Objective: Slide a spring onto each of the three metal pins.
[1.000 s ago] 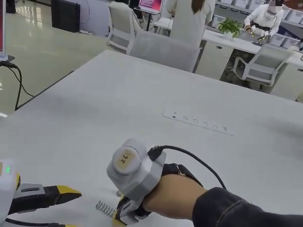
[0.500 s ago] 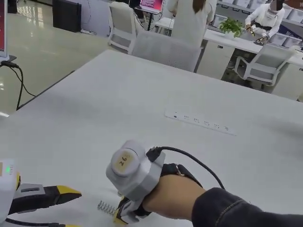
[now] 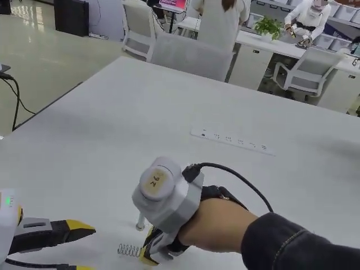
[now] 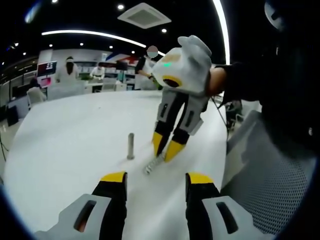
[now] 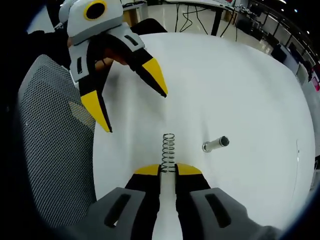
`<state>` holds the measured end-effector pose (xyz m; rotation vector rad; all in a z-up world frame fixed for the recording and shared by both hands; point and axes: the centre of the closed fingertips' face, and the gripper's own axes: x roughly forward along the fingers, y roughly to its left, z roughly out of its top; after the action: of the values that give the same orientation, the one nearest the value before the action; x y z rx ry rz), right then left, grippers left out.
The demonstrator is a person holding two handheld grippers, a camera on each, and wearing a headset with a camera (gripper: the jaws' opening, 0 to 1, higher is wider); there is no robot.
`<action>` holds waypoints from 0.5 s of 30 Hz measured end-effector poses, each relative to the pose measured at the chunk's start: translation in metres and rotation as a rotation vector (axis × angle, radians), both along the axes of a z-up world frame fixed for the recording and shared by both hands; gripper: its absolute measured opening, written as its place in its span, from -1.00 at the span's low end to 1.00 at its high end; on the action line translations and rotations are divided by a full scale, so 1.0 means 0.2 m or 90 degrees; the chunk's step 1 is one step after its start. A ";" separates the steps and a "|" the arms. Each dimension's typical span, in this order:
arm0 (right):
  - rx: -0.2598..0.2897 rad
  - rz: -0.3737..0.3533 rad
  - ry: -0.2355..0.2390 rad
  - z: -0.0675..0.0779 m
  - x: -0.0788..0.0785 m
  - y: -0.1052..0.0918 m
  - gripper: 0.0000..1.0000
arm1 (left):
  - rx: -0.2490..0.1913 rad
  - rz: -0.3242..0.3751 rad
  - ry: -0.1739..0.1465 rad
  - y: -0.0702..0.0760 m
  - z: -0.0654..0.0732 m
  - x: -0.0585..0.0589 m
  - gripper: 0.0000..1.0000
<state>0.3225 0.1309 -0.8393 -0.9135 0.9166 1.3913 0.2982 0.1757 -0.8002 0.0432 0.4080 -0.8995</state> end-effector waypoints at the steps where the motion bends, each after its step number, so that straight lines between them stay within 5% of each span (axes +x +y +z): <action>1: 0.001 0.001 0.000 0.01 0.00 0.00 -0.85 | 0.000 -0.002 0.000 0.00 0.00 0.00 -0.19; 15: 0.026 0.044 -0.002 0.13 -0.08 -0.02 -0.86 | 0.008 -0.030 -0.004 -0.07 0.02 0.00 -0.23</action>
<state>0.3064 0.1262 -0.8135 -0.9239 0.8591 1.4622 0.2982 0.1617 -0.7966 0.0676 0.4083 -0.9425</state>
